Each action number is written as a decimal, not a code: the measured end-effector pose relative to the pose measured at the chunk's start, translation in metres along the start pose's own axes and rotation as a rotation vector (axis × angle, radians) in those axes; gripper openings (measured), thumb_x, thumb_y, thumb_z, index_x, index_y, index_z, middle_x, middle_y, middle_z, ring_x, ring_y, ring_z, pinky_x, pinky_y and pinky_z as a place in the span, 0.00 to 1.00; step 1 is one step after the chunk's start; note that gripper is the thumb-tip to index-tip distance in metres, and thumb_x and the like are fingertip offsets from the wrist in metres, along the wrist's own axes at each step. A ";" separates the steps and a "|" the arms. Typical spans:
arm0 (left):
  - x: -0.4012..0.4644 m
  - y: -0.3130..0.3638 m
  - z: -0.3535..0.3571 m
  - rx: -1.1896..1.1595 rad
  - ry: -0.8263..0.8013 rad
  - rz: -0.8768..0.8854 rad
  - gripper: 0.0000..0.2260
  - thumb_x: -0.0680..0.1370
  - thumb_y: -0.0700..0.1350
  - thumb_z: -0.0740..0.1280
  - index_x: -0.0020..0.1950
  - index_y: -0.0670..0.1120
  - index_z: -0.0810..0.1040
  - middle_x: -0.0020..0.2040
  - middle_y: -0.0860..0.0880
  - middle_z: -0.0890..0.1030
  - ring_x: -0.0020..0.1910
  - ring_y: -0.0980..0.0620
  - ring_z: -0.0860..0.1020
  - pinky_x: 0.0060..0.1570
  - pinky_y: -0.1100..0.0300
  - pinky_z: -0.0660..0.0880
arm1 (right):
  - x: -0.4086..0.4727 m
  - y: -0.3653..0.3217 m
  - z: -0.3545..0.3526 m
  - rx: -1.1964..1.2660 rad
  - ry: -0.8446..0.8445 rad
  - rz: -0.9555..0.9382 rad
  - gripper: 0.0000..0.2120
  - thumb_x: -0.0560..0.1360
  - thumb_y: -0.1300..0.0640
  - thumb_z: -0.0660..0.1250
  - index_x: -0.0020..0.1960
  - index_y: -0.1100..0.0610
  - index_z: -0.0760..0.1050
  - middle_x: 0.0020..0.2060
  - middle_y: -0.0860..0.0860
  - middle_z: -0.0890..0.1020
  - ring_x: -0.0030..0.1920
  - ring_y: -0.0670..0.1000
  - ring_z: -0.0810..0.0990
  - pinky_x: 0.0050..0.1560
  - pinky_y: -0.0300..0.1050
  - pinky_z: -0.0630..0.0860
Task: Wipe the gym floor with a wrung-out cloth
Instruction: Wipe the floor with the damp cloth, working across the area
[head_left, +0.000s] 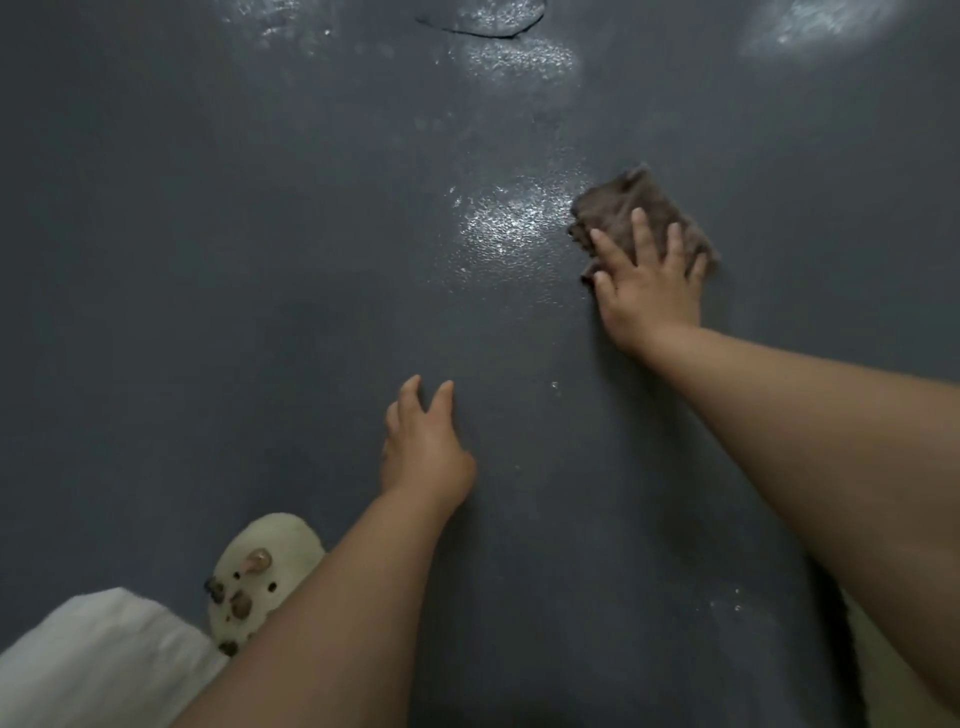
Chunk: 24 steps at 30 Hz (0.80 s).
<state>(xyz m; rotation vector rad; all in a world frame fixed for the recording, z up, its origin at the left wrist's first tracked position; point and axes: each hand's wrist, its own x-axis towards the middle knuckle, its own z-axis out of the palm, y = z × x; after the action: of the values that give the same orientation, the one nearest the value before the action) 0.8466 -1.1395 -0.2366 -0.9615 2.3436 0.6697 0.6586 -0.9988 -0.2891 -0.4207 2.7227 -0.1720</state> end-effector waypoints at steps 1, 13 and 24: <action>-0.001 0.005 0.003 -0.016 -0.006 -0.012 0.30 0.77 0.38 0.61 0.77 0.50 0.55 0.77 0.49 0.47 0.75 0.47 0.49 0.72 0.54 0.55 | -0.007 -0.004 0.002 0.011 0.004 -0.028 0.24 0.81 0.44 0.50 0.76 0.39 0.51 0.77 0.47 0.43 0.76 0.60 0.41 0.72 0.64 0.39; -0.008 0.054 0.021 -0.140 0.080 -0.091 0.27 0.77 0.36 0.60 0.75 0.49 0.59 0.77 0.49 0.49 0.75 0.46 0.51 0.71 0.52 0.57 | -0.158 -0.029 0.070 -0.084 -0.211 -0.650 0.26 0.75 0.45 0.47 0.70 0.45 0.68 0.71 0.48 0.68 0.72 0.65 0.59 0.68 0.68 0.51; 0.000 0.079 0.029 -0.085 0.040 0.001 0.32 0.77 0.36 0.60 0.78 0.50 0.52 0.77 0.50 0.47 0.75 0.46 0.51 0.71 0.55 0.55 | -0.046 0.047 0.017 -0.119 0.018 -0.186 0.24 0.81 0.42 0.48 0.76 0.38 0.49 0.77 0.48 0.42 0.75 0.62 0.39 0.72 0.61 0.37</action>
<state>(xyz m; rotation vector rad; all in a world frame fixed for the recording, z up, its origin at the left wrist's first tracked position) 0.7961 -1.0723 -0.2386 -1.0197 2.3673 0.7626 0.6926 -0.9406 -0.2970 -0.7110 2.7178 -0.0627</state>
